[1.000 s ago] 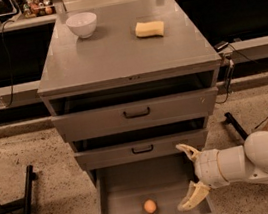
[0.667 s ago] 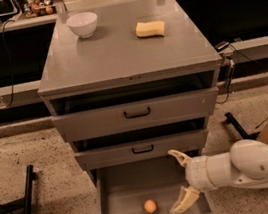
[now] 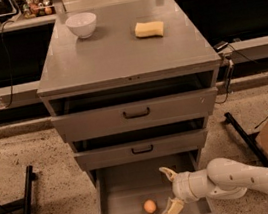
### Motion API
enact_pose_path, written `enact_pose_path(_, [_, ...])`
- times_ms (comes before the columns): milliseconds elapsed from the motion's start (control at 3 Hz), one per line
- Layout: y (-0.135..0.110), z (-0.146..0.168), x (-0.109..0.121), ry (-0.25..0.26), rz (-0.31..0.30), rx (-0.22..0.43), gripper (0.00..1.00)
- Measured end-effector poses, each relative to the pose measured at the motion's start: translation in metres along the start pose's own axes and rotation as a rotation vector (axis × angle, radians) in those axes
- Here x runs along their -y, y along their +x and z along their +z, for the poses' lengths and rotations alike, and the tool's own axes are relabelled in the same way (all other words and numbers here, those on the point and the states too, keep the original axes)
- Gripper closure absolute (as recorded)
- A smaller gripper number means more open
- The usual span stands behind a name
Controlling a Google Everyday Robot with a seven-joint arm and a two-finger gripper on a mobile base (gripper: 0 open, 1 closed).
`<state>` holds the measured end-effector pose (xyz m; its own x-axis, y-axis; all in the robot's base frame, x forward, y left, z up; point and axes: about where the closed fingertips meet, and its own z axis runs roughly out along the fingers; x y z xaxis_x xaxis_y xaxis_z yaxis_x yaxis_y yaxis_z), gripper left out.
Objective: Pick orange from bottom drawer and place on counter
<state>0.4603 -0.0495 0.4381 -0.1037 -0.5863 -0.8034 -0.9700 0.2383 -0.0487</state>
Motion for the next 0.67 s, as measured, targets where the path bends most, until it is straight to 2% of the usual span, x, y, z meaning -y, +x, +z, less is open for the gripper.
enact_pose_path(333, [0.0, 0.0, 0.0, 0.0, 0.0, 0.0, 0.0])
enact_pose_path(667, [0.007, 0.008, 0.012, 0.009, -0.032, 0.013, 0.0])
